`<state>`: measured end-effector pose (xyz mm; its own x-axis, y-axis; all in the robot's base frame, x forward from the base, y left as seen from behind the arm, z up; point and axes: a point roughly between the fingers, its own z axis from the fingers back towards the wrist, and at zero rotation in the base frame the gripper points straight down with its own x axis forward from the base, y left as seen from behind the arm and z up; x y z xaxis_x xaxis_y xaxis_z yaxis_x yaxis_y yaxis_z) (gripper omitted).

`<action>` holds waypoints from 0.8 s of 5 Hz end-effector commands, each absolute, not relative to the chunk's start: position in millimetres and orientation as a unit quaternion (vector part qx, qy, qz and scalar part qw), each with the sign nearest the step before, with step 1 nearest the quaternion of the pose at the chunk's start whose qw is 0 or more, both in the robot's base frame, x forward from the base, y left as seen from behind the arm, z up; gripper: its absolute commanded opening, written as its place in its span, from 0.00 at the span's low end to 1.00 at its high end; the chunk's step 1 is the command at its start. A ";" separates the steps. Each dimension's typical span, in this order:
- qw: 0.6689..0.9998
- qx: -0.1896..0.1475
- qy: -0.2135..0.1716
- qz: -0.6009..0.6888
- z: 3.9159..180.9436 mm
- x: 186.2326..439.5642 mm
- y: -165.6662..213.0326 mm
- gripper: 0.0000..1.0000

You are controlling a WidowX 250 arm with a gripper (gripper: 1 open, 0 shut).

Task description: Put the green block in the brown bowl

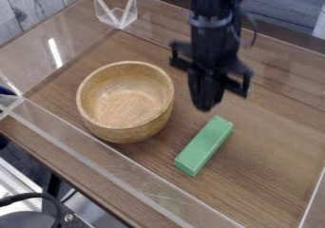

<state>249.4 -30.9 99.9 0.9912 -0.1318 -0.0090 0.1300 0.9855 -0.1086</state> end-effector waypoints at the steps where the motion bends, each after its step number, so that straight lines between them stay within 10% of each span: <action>1: 0.996 -0.050 -0.024 -0.073 99.1 256.0 -31.3 1.00; 4: 0.996 -0.036 0.001 -0.082 59.9 252.5 -37.1 1.00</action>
